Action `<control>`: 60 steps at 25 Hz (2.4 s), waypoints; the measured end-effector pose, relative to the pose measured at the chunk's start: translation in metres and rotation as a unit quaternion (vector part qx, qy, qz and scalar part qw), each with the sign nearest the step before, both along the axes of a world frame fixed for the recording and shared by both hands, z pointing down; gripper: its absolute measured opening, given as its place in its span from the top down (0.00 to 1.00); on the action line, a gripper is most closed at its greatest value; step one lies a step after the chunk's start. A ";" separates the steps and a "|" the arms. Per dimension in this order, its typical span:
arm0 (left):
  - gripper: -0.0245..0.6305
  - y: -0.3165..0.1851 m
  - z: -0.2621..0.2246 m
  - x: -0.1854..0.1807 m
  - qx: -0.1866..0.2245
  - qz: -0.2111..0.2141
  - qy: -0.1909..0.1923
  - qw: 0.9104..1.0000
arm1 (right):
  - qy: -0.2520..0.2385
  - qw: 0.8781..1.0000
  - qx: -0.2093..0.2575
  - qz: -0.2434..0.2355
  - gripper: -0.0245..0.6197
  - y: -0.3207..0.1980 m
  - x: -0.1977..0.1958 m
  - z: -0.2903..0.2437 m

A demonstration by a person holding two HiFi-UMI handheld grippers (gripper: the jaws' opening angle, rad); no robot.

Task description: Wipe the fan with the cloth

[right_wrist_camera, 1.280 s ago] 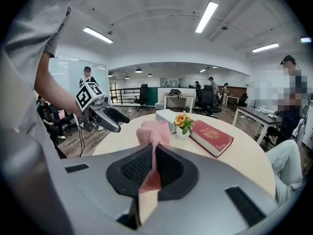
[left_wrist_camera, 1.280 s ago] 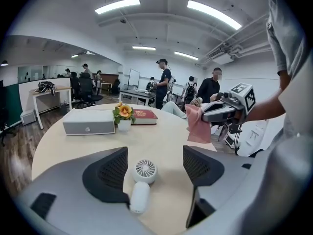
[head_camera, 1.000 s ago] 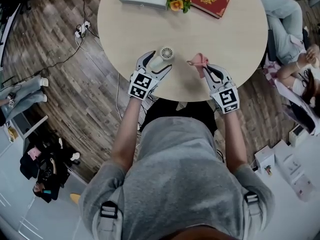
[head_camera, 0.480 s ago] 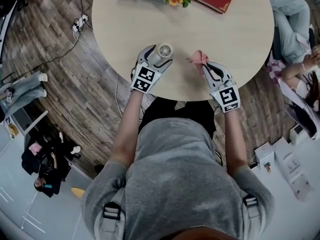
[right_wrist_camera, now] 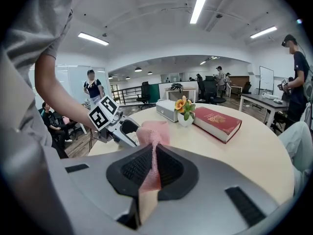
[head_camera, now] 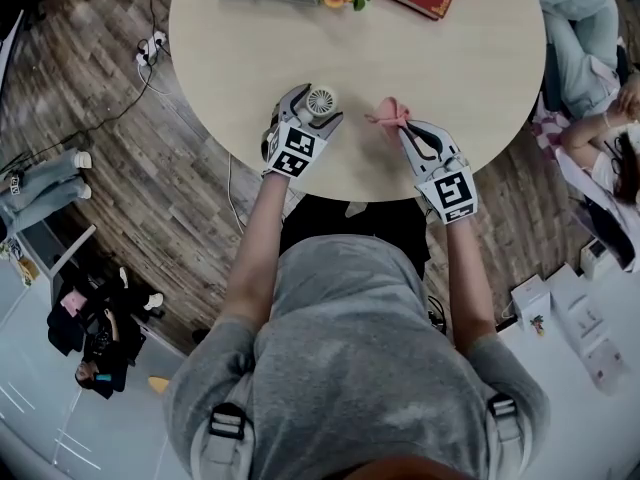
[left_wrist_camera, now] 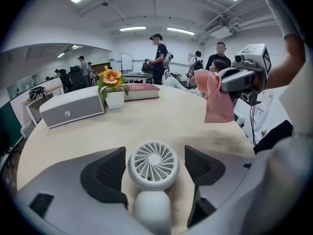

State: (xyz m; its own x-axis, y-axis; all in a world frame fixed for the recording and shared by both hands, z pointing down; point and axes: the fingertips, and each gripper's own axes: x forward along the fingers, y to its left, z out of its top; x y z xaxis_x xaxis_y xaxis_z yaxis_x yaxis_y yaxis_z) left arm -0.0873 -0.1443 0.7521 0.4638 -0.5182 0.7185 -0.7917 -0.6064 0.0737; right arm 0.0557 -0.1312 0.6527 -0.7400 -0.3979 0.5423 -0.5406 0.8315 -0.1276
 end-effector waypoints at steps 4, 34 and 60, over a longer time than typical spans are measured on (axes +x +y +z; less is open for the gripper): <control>0.40 -0.002 0.009 -0.001 -0.012 -0.001 0.000 1.000 | 0.004 1.000 0.003 -0.003 0.92 0.000 0.004 0.002; 0.39 0.003 0.028 0.003 -0.042 0.014 -0.018 0.999 | -0.001 1.000 0.016 -0.011 0.92 -0.001 -0.012 -0.020; 0.39 0.040 -0.112 0.047 0.050 0.140 -0.052 0.987 | -0.026 0.995 0.068 -0.069 0.92 0.028 -0.084 -0.088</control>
State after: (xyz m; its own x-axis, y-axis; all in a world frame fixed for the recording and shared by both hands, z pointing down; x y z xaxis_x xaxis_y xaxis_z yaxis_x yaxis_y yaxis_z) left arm -0.0401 -0.1046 0.6402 0.5264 -0.4509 0.7208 -0.5915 -0.8032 -0.0705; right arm -0.0283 -0.1028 0.5643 -0.8184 -0.3571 0.4502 -0.4151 0.9092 -0.0333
